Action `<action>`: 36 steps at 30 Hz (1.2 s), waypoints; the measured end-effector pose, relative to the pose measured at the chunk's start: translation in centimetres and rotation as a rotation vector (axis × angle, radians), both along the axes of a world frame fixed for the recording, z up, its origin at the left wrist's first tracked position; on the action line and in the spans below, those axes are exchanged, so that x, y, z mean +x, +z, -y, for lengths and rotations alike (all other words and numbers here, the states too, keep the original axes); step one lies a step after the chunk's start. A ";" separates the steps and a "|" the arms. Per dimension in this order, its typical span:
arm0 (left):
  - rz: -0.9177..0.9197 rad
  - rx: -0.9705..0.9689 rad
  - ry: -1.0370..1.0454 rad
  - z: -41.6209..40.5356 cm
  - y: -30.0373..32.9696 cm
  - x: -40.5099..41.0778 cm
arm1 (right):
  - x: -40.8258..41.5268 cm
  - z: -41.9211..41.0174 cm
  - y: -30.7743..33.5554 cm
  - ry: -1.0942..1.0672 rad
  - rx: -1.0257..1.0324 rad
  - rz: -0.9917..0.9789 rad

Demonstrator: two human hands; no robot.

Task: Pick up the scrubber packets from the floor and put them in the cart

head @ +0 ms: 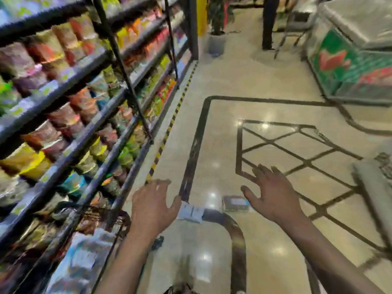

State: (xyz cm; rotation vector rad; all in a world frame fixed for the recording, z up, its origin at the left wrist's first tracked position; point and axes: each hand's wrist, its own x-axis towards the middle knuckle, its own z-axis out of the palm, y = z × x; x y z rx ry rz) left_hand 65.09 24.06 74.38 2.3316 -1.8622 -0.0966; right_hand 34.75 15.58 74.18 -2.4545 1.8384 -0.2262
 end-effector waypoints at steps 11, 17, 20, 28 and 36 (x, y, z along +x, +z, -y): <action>-0.023 0.285 -0.092 10.1 -15.1 -4.2 | -9.3 4.1 -17.0 -0.314 0.315 0.052; -0.090 0.454 -0.015 18.5 -38.4 -1.8 | -6.0 10.3 -39.8 -0.285 0.538 0.000; -0.153 0.562 0.048 20.9 -53.7 0.1 | -3.6 14.1 -54.0 -0.276 0.612 -0.096; -0.145 0.674 0.015 24.4 -85.5 1.6 | -0.6 24.3 -84.0 -0.231 0.666 0.000; -0.144 0.481 -0.127 23.5 -92.7 1.0 | 1.4 26.2 -92.8 -0.181 0.486 -0.051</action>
